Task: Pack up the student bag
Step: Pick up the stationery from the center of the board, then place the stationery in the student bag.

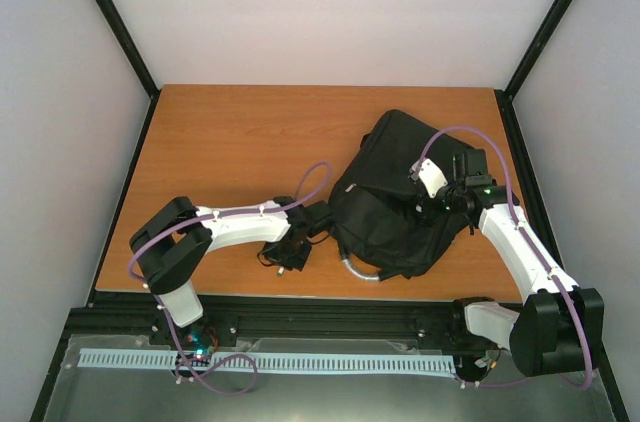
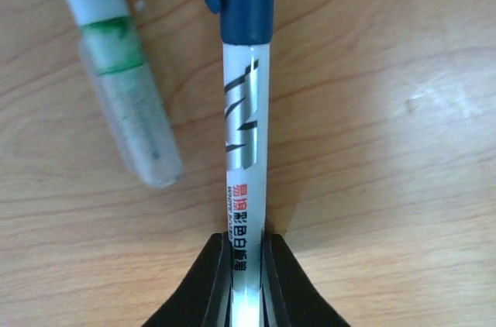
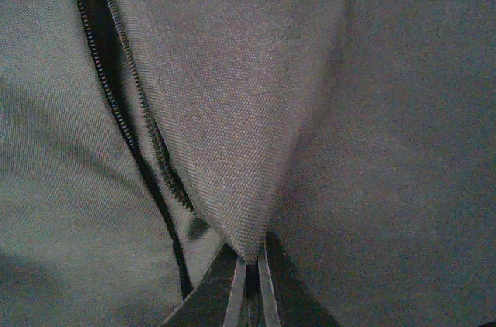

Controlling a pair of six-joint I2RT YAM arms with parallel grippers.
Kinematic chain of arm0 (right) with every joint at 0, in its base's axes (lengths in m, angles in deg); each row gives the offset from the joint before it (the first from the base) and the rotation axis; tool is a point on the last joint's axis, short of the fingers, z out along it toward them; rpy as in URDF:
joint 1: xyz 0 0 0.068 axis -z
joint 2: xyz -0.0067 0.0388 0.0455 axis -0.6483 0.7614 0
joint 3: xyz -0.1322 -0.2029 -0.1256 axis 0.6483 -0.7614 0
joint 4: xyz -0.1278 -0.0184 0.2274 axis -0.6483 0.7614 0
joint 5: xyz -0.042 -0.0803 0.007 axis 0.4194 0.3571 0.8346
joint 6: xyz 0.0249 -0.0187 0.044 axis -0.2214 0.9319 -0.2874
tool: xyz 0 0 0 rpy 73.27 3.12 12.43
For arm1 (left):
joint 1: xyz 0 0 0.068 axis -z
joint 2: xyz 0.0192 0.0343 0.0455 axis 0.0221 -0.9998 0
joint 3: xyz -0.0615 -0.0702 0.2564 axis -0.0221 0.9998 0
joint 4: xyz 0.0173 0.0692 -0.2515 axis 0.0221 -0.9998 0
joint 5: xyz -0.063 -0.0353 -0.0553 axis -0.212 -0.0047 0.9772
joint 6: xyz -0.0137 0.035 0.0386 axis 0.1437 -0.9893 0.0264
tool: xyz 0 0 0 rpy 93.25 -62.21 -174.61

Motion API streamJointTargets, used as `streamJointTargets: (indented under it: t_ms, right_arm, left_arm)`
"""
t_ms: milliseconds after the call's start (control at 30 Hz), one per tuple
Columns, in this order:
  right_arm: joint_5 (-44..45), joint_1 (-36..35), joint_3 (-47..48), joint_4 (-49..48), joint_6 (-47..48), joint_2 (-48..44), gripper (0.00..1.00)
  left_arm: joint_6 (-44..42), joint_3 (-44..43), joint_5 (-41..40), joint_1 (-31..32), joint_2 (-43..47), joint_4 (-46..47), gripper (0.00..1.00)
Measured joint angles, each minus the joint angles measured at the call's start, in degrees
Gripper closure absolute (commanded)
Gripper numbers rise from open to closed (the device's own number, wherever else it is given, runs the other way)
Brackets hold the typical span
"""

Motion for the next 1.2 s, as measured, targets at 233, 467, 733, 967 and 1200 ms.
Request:
streamJointTargets:
  t_ms: [233, 467, 733, 967, 1200]
  right_arm:
    - [0.0, 0.0, 0.0, -0.02, 0.0, 0.0, 0.97]
    - [0.04, 0.0, -0.02, -0.07, -0.04, -0.02, 0.97]
    - [0.11, 0.0, -0.55, -0.59, -0.44, -0.79, 0.97]
    - [0.22, 0.0, -1.38, -1.27, -0.87, -4.7, 0.97]
    - [-0.68, 0.0, -2.27, -1.25, -0.87, -7.5, 0.97]
  left_arm:
    - [-0.11, -2.01, -1.68, 0.02, 6.32, -6.69, 0.99]
    - [-2.69, -5.81, 5.38, 0.76, 14.95, 0.9, 0.99]
    - [-5.92, -9.94, 20.92, 1.09, 9.49, 15.74, 0.99]
    - [-6.12, -15.02, 26.03, 1.29, -2.21, 22.03, 0.99]
    - [-5.18, -24.7, 26.29, 1.31, -12.83, 23.98, 0.99]
